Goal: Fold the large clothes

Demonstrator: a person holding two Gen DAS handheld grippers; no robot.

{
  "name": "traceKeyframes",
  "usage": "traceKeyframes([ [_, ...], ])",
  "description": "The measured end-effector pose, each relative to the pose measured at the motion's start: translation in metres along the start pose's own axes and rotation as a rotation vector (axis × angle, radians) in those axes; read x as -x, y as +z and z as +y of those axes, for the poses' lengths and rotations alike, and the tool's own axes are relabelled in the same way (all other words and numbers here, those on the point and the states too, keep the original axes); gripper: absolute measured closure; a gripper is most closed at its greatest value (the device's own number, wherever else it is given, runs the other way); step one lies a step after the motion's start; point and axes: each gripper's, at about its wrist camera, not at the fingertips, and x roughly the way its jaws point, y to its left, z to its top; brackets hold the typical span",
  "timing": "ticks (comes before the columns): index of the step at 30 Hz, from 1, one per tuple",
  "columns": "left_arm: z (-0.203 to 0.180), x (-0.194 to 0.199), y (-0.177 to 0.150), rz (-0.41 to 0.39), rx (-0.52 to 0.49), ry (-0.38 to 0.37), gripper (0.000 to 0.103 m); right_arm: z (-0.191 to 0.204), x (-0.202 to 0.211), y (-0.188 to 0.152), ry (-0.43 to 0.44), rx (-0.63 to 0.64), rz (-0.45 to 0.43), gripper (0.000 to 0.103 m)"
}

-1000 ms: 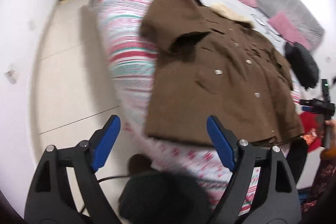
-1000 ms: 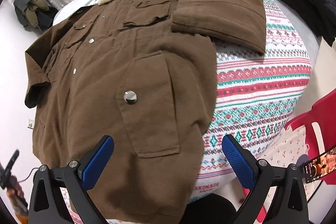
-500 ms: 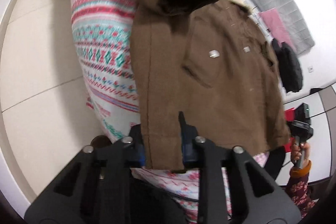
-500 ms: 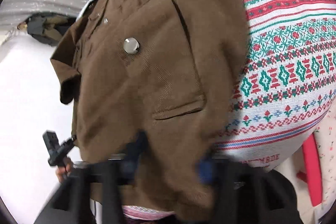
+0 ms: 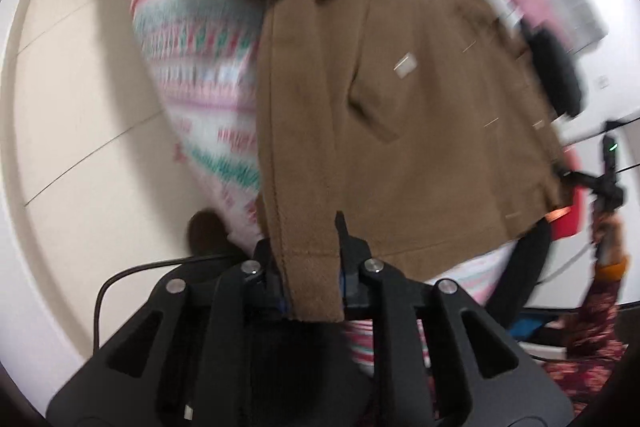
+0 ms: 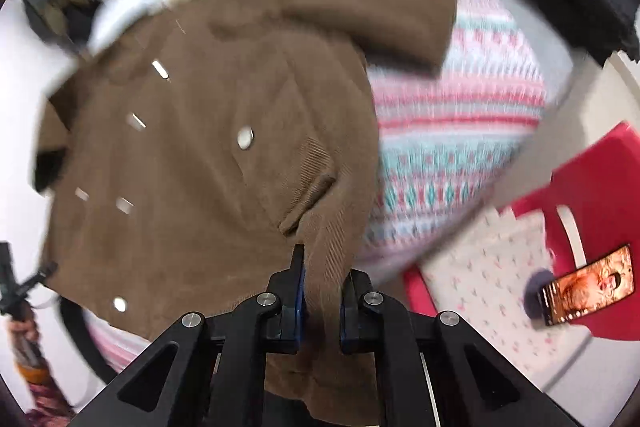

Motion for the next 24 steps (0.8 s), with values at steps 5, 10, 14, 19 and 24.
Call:
traceKeyframes([
  [5,-0.012,0.024,0.011,-0.068,-0.086,0.109,0.059,0.016,-0.045,-0.007,-0.138,0.045,0.086,0.077],
  [10,-0.009,0.065,0.036,-0.267,-0.133,0.236,0.024,0.023,-0.007,0.017,-0.169,0.050,0.003,0.051],
  [14,-0.017,0.064,0.076,-0.317,-0.136,0.265,0.023,0.042,0.030,0.037,-0.182,0.073,-0.125,0.037],
  [19,-0.065,0.029,0.111,-0.352,-0.311,0.326,0.022,0.090,0.040,0.064,-0.070,0.125,-0.219,0.028],
  [24,-0.098,-0.019,0.144,-0.370,-0.475,0.493,0.022,0.148,0.011,0.090,0.048,0.168,-0.222,0.028],
])
